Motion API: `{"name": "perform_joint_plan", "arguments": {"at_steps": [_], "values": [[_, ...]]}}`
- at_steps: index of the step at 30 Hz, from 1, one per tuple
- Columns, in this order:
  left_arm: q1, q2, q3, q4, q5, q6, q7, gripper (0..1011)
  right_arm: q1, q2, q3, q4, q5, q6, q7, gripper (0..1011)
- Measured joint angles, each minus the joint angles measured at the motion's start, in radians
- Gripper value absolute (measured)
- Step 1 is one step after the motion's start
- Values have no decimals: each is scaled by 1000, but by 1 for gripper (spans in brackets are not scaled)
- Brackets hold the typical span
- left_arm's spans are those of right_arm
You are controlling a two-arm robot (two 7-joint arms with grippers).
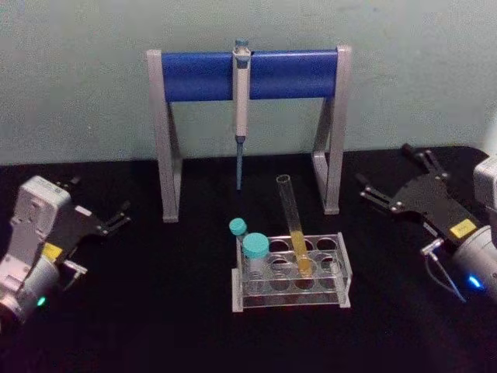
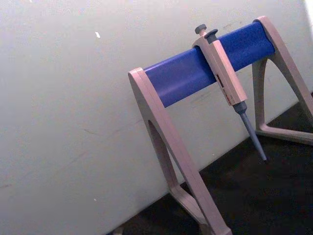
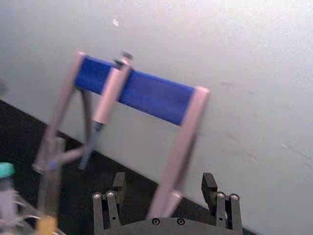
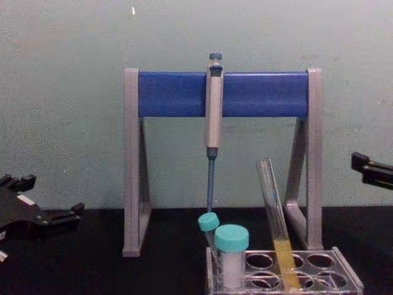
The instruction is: Pick up the test tube from the test tube rack, shake it, then place it back into the test tube rack.
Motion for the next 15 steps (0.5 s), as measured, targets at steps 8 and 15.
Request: {"name": "perform_joint_plan", "arguments": {"at_steps": [8, 15], "values": [[0, 0, 0, 0, 0, 0, 0, 1001, 4, -2, -18, -32, 43, 9, 126, 1000], [0, 0, 0, 0, 0, 0, 0, 1001, 25, -14, -43, -38, 64, 52, 214, 1000]]}}
